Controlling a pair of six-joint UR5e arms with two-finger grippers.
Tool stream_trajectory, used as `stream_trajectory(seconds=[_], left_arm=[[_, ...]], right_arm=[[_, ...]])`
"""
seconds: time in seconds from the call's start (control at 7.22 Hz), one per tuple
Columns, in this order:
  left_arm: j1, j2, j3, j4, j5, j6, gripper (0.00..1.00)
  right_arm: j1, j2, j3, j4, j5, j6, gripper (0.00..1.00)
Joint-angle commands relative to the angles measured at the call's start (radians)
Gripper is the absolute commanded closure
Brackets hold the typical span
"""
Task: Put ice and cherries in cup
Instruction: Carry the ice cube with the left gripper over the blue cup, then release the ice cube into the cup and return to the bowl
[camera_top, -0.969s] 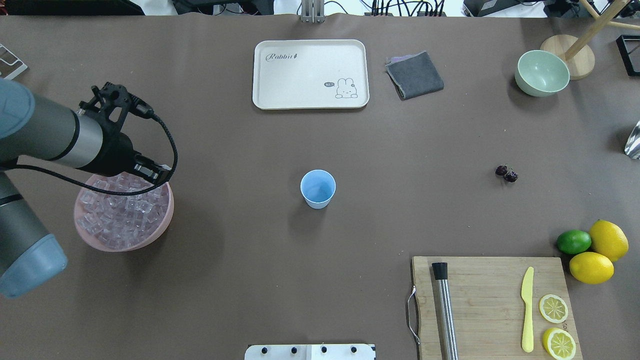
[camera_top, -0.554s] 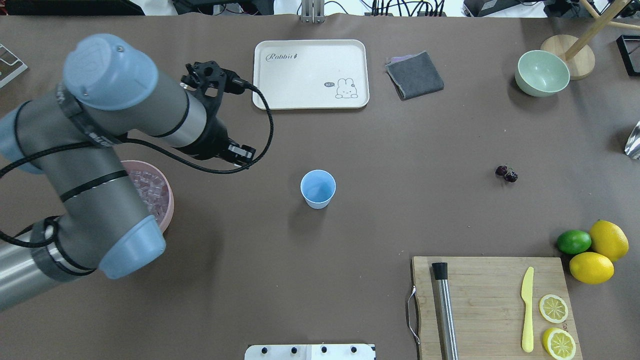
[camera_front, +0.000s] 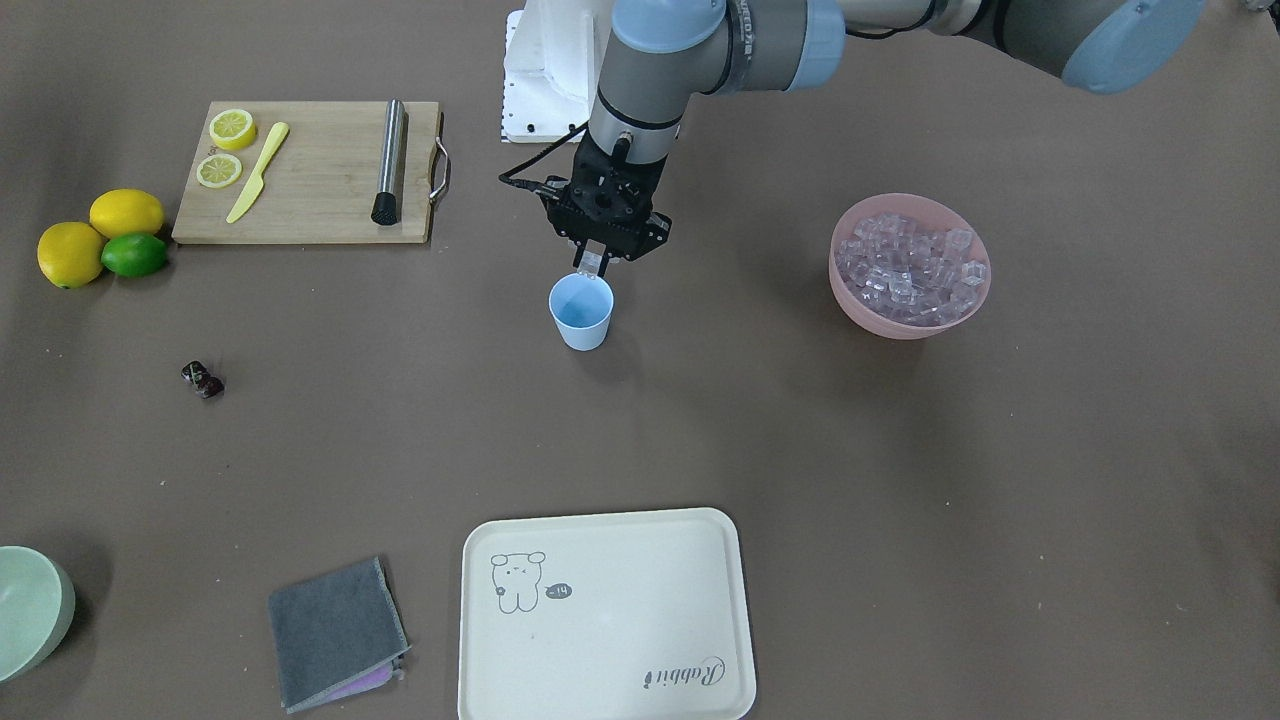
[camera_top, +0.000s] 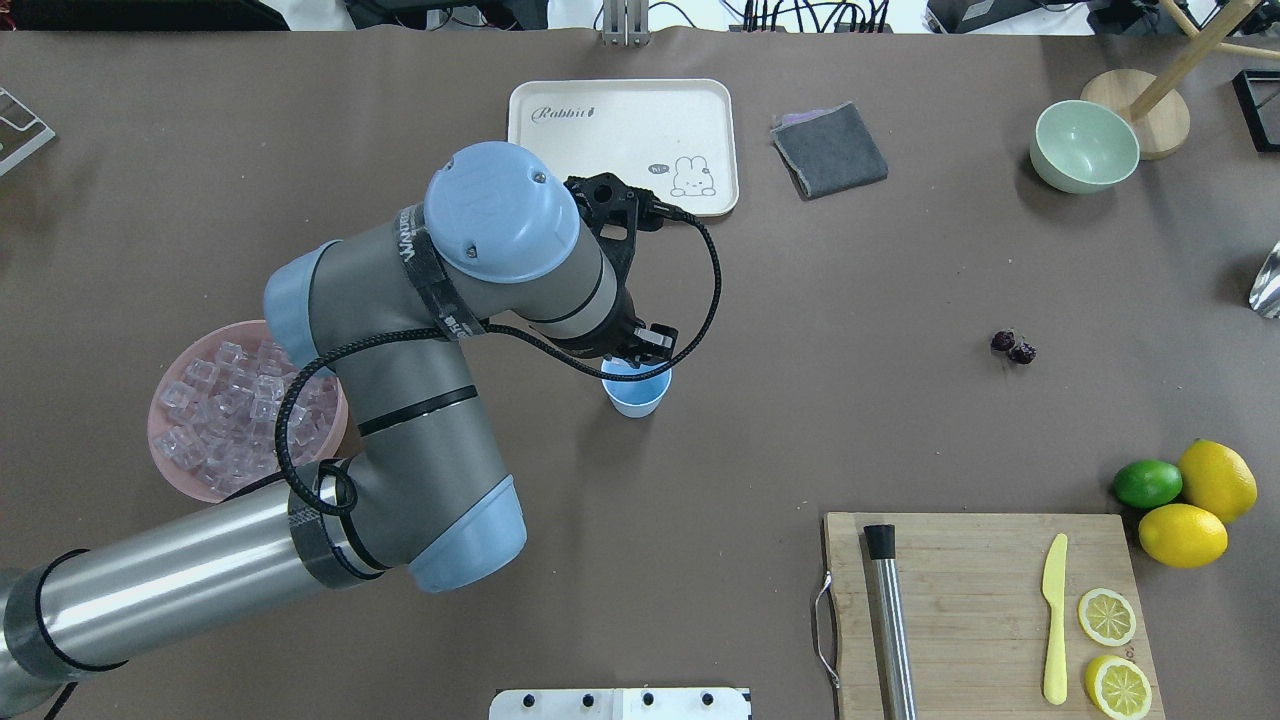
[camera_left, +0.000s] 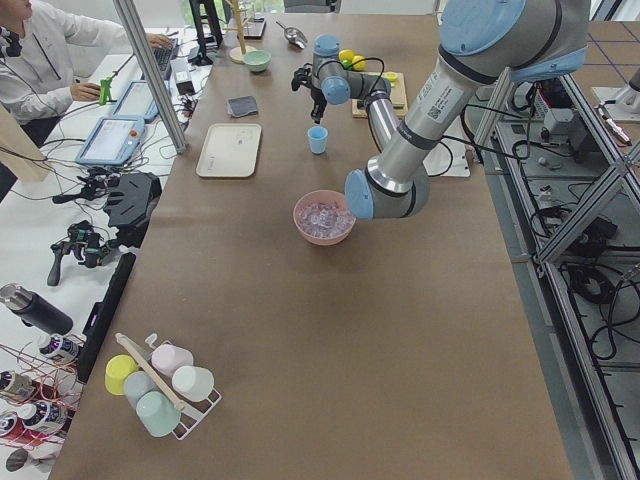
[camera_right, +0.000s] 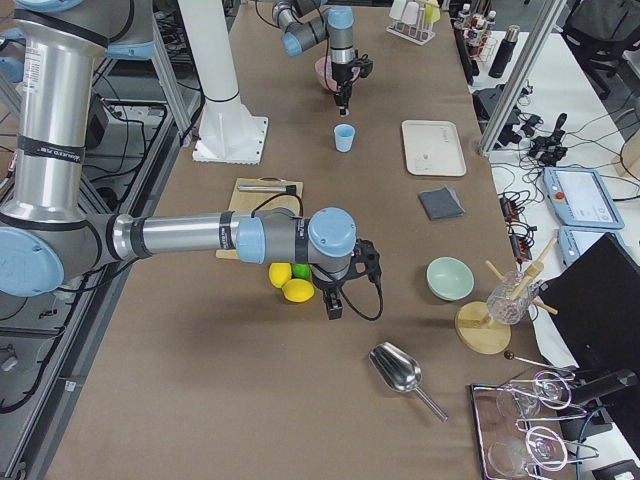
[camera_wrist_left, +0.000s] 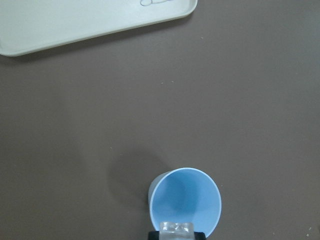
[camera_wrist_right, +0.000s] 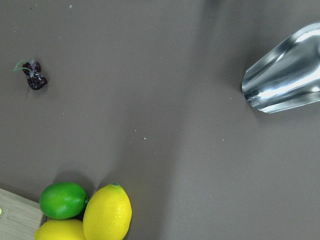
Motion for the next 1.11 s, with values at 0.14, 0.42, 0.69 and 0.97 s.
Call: stream_trajectory(seconds=[0.14, 0.42, 0.69, 0.97], left_arm=[[0.007, -0.004, 0.028, -0.007, 0.025, -0.007, 0.10], [0.004, -0.003, 0.023, -0.038, 0.023, -0.013, 0.04], [-0.057, 0.058, -0.033, -0.030, -0.015, -0.002, 0.06], [-0.117, 0.297, -0.229, -0.030, -0.027, 0.119, 0.10]], right_arm=[[0.000, 0.001, 0.000, 0.000, 0.001, 0.000, 0.00], [0.000, 0.002, 0.000, 0.000, 0.001, 0.000, 0.00], [0.000, 0.007, 0.012, 0.000, 0.001, 0.018, 0.00], [-0.003, 0.014, 0.012, 0.000, 0.000, 0.031, 0.00]])
